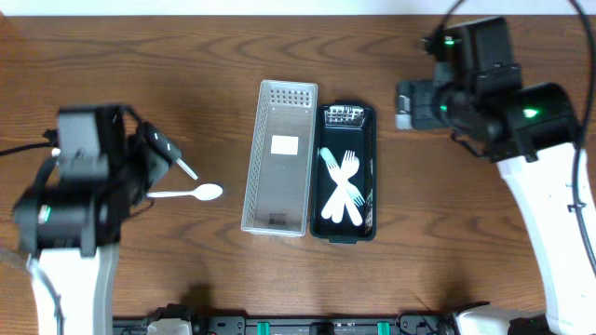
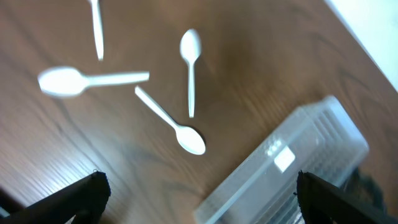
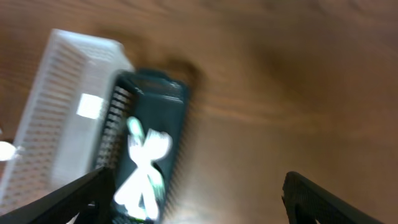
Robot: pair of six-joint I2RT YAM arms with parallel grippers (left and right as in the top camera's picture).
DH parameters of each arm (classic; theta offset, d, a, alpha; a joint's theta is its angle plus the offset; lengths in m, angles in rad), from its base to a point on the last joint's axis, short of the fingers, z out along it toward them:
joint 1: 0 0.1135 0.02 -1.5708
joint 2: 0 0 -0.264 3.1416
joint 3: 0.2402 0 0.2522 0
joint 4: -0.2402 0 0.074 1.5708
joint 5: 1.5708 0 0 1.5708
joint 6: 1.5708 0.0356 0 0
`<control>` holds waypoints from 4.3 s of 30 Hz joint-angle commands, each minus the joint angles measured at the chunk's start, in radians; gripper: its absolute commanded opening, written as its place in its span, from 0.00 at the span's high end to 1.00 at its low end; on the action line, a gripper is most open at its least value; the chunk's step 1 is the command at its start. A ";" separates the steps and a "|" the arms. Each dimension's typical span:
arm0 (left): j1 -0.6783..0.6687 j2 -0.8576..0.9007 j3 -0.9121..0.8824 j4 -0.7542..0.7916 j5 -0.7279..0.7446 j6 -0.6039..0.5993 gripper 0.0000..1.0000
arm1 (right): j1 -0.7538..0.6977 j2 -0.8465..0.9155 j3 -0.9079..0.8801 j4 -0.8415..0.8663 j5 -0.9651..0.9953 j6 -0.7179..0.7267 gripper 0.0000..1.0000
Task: Pack container
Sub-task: 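Raise the right gripper away and swing the left gripper toward the spoons, then lower the left gripper and close it on the nearest white spoon, then carry the spoon into the clear basket and open the left gripper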
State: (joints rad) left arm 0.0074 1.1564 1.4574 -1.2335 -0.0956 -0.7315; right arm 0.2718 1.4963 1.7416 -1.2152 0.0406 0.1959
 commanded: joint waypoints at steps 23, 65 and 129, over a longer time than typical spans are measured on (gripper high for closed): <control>0.077 0.406 -0.452 0.399 0.137 -0.632 0.02 | -0.243 0.029 -0.004 -0.143 -0.045 -0.056 0.07; 0.110 0.592 -0.582 0.534 0.294 -0.596 0.55 | -0.243 0.029 -0.005 -0.150 -0.045 -0.056 0.07; -0.524 0.426 -0.332 0.599 0.147 0.758 0.91 | -0.243 0.029 -0.005 -0.150 -0.045 -0.056 0.07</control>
State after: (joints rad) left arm -0.5022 1.5414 1.1236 -0.6361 0.0692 0.0040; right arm 0.0353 1.5253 1.7378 -1.3651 -0.0010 0.1509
